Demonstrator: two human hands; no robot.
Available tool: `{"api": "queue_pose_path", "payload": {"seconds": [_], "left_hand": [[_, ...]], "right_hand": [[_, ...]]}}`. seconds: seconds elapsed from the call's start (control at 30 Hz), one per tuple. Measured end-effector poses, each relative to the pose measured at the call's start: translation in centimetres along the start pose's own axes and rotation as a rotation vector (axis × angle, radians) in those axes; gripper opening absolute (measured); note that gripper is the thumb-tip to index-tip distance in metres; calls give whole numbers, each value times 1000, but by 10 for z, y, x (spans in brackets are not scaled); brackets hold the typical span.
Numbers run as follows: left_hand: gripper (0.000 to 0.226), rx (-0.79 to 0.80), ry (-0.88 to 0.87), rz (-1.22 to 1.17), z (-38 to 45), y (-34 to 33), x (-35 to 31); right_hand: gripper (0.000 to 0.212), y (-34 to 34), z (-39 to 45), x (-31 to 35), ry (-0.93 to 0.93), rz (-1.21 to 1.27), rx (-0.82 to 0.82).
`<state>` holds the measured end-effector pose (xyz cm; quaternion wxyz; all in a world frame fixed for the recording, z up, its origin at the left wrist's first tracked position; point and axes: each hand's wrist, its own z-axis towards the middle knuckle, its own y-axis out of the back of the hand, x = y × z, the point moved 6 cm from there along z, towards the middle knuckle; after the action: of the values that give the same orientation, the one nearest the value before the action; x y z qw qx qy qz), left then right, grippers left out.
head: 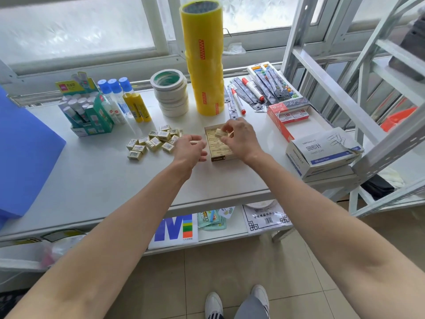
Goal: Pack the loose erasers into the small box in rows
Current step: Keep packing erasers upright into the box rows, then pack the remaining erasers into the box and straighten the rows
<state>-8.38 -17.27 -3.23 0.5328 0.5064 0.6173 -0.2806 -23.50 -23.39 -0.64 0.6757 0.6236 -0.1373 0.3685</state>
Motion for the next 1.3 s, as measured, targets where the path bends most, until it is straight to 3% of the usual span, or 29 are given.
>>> {"api": "queue_pose_path", "payload": {"seconds": [0.13,0.27,0.5,1.0,1.07,1.13,1.2,1.3], "left_hand": [[51,60,28,81,7,-12,5],[47,77,39,136,9,-15,10],[39,75,30,139,9,-14,12],[35,108,-22,125,-3,-9,4],[32,41,-118,190,-5,7,3],[27,-130,-255,344,-8,33,2],[26,-334,-335,473,-13,65,5],[40,-581,-274,571,-17,120,16]], "right_hand": [[24,-5,20,2,35,-56,90],[25,-15,29,8,74,-55,168],[21,-20,31,7,73,8,34],[17,-19,27,18,57,-71,7],[20,-18,22,31,95,-69,-66],[23,-25,16,48,141,-34,-72],[26,-42,10,65,187,-14,0],[35,-71,-1,86,222,-29,160]]}}
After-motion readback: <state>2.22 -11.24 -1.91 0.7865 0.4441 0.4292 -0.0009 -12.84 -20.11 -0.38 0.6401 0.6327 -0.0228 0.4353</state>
